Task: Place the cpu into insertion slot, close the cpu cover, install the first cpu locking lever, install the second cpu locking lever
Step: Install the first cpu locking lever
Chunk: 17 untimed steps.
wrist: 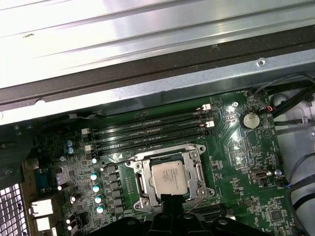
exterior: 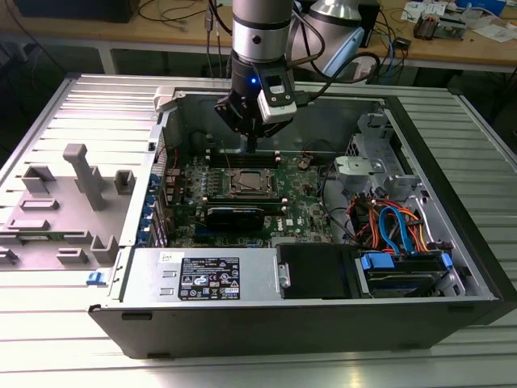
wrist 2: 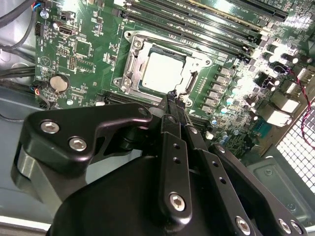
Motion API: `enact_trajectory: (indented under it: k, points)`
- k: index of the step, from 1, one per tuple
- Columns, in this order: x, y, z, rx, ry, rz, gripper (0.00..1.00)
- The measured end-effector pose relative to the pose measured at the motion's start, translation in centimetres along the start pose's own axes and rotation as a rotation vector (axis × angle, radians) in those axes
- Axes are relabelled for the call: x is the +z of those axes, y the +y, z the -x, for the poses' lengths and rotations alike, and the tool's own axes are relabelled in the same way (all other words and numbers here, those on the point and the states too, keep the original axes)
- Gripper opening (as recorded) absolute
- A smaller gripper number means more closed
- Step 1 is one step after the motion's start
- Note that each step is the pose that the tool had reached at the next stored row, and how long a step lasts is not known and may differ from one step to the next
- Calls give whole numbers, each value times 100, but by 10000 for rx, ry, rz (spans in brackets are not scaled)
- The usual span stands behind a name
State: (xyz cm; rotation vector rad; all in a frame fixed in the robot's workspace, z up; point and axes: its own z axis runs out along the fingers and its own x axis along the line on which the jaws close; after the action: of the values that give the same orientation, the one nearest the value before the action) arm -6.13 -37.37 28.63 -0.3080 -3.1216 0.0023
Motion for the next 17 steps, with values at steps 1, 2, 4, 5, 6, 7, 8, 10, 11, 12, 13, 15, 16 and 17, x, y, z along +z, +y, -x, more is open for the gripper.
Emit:
enact_trajectory:
  k: [1,2,4,5,6,7,8,10,11,12,13,15,16,17]
  points:
    - [0,0,0,0,0,1,11]
    - [0,0,0,0,0,0,11]
    - [0,0,0,0,0,0,11]
    - [0,0,0,0,0,0,11]
    - [0,0,0,-3,0,1,11]
    - [0,0,0,-35,0,0,11]
    - [0,-1,-1,-85,0,0,11]
    - [0,-1,-2,-281,-1,-1,11]
    - [0,-2,-2,-557,-1,-3,11]
    - [0,-2,-3,-705,-1,-3,11]
    - [0,-2,-4,-843,-2,-4,11]
    - [0,-2,-7,-1190,-2,-5,11]
    - [1,-2,-8,-1283,-3,-5,11]
    - [1,-3,-9,-1321,-3,-5,11]
